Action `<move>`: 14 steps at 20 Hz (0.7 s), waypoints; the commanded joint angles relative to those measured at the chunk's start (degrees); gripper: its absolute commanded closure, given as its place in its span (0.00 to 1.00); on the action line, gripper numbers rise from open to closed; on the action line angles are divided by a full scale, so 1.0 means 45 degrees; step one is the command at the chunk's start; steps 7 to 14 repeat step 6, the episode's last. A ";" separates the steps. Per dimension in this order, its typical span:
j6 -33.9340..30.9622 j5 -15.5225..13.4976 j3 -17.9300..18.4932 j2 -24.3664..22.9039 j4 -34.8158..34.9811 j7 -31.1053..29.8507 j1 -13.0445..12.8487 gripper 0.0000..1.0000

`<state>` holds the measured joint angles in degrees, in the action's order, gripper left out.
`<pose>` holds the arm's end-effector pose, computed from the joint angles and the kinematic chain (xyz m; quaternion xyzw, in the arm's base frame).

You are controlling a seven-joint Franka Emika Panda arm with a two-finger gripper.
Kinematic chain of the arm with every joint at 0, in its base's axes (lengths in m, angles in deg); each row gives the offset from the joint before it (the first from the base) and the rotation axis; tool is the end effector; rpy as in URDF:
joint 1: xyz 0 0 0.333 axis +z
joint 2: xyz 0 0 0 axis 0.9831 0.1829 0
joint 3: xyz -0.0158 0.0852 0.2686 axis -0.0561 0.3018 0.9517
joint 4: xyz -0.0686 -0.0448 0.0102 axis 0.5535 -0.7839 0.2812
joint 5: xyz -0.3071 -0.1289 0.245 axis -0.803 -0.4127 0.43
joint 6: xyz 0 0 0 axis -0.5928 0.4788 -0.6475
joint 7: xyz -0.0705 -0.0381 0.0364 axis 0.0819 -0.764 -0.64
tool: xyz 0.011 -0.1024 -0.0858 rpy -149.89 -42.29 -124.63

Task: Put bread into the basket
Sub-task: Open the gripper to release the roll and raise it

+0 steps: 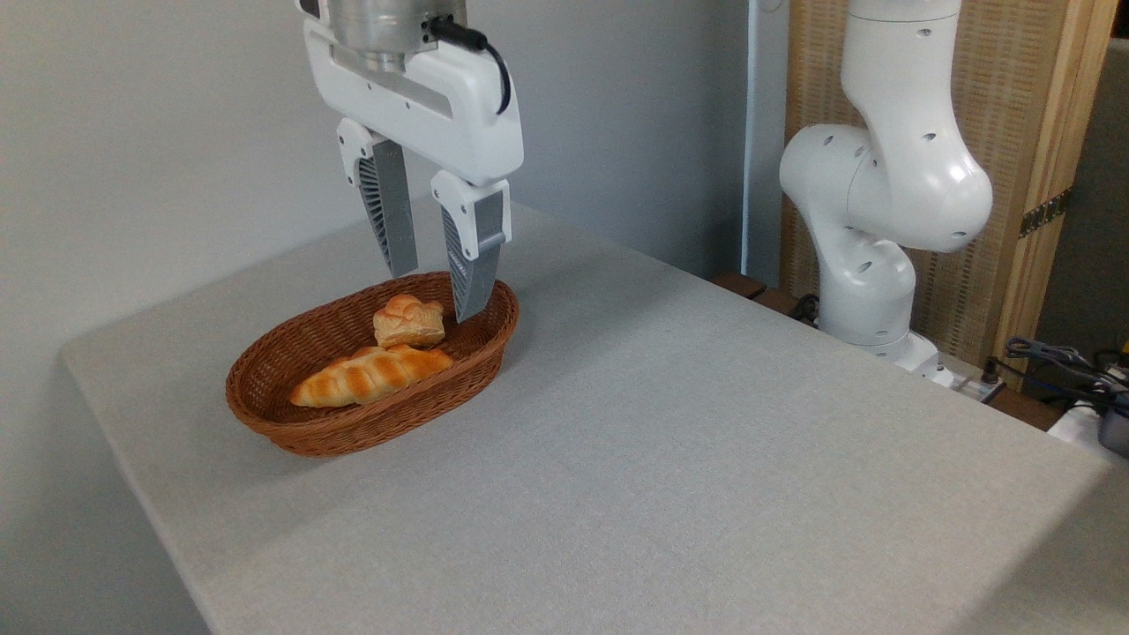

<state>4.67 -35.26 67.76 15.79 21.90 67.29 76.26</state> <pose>0.5714 -0.0349 0.5679 0.9365 -0.3437 0.0429 0.0558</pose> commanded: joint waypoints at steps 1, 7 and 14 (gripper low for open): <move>-0.0398 0.0143 0.0082 0.0249 -0.0314 -0.0015 -0.0226 0.00; -0.0418 0.0162 -0.0055 0.0328 -0.0314 0.0141 -0.0226 0.00; -0.0418 0.0162 -0.0055 0.0328 -0.0314 0.0141 -0.0226 0.00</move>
